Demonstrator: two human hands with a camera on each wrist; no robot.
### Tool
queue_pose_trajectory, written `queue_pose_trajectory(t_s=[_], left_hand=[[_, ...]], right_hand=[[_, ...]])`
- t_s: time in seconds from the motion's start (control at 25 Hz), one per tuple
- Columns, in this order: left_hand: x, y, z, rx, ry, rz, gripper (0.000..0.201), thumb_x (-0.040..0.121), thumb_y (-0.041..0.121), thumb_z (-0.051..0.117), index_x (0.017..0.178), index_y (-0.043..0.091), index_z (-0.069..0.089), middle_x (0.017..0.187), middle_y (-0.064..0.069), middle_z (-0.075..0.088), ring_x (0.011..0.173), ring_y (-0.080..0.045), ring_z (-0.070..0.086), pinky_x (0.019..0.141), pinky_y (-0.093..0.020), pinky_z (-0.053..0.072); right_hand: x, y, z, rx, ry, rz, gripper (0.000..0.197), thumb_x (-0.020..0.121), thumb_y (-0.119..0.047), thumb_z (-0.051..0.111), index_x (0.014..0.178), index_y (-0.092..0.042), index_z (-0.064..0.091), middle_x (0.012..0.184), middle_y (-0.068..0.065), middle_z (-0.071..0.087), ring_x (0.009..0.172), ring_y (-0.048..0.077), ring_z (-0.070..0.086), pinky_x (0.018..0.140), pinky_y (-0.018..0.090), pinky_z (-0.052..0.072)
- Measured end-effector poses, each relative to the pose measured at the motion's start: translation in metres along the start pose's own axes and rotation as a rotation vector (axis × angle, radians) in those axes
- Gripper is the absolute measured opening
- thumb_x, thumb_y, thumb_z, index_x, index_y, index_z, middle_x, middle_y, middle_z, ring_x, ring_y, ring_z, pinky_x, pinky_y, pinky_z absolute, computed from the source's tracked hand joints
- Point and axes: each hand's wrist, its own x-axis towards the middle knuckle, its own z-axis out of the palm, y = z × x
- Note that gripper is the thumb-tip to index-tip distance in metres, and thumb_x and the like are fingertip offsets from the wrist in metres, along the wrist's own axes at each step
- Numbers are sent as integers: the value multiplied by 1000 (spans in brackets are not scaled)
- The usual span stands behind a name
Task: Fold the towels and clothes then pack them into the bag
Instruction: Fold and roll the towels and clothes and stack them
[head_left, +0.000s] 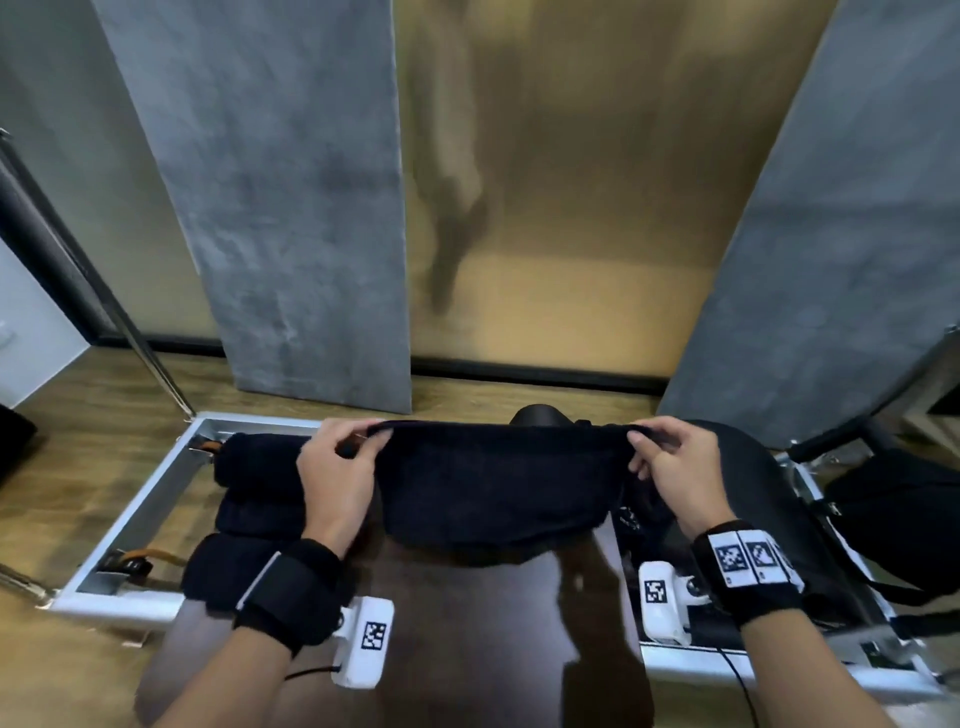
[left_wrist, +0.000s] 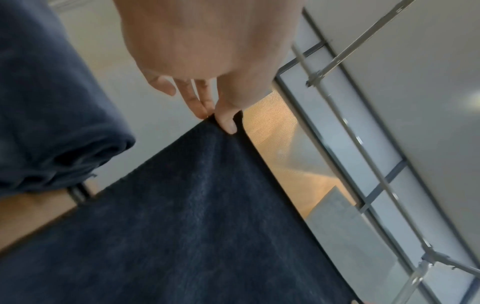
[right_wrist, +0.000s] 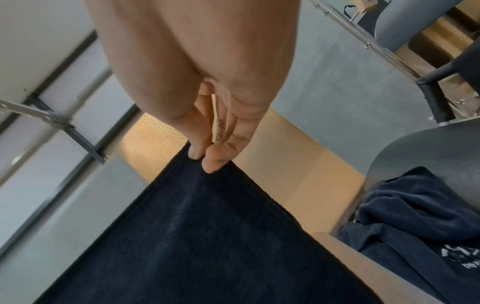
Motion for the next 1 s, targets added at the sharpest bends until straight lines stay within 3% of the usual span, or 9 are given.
queue_pose_trajectory(t_s=[0.16,0.28,0.4,0.48,0.56,0.68,0.84,0.92,1.0], left_hand=[[8,35,-42,-133,-78,66,21,85,3,85,87,23,79,94,-6,75,83,-12,70,76,-16,52],[6,55,-62,-160,-71,88,19,88,7,85,86,23,76,93,-11,76,82,-19,72,74,-26,56],[-5,69,-81,-228,-70,9,16,93,14,81,86,26,72,92,-13,75,66,-24,75,47,-22,50],[-13,76,-88,-314,-125,-35,12,97,13,77,90,21,71,98,-11,75,60,-30,77,38,-22,48],[-20,83,-94,-398,-162,-41,10,99,10,74,93,18,70,96,-9,76,57,-34,76,39,-24,51],[-27,86,-103,-487,-178,-11,7,95,10,78,94,16,74,76,-8,76,52,-28,74,44,-26,55],[-37,79,-107,-571,-173,-36,12,84,24,83,90,15,78,64,-14,72,52,-29,73,48,-27,58],[-38,73,-101,-574,-165,-68,10,88,24,81,89,14,77,68,-14,73,61,-33,77,54,-29,62],[-35,73,-92,-588,-163,-78,10,97,15,74,92,7,74,78,-13,74,77,-37,80,69,-33,67]], right_hand=[[-36,-48,-20,141,85,-64,9,93,-4,74,94,-13,76,62,12,70,58,25,68,51,26,53],[-56,-80,-29,146,105,-147,17,92,-8,75,87,-24,76,58,15,67,48,25,65,45,26,50],[-79,-101,-37,100,163,-211,12,91,-14,77,85,-24,77,49,15,61,39,24,54,42,27,44],[-94,-109,-44,115,190,-233,9,90,-14,78,84,-21,77,47,12,59,38,24,51,41,25,42],[-106,-114,-51,175,201,-229,7,89,-13,79,83,-16,76,47,9,59,37,21,52,39,23,41],[-119,-115,-64,241,231,-163,12,84,-16,85,87,-12,74,49,6,61,37,15,51,37,22,39],[-126,-108,-67,293,225,-113,18,85,-15,85,93,-5,72,52,8,62,39,16,54,39,22,43],[-125,-105,-61,335,185,-89,19,89,-8,80,98,4,68,62,15,67,47,23,66,46,25,53],[-121,-107,-53,364,128,-92,7,94,1,72,96,5,66,78,22,69,66,32,76,63,29,62]])
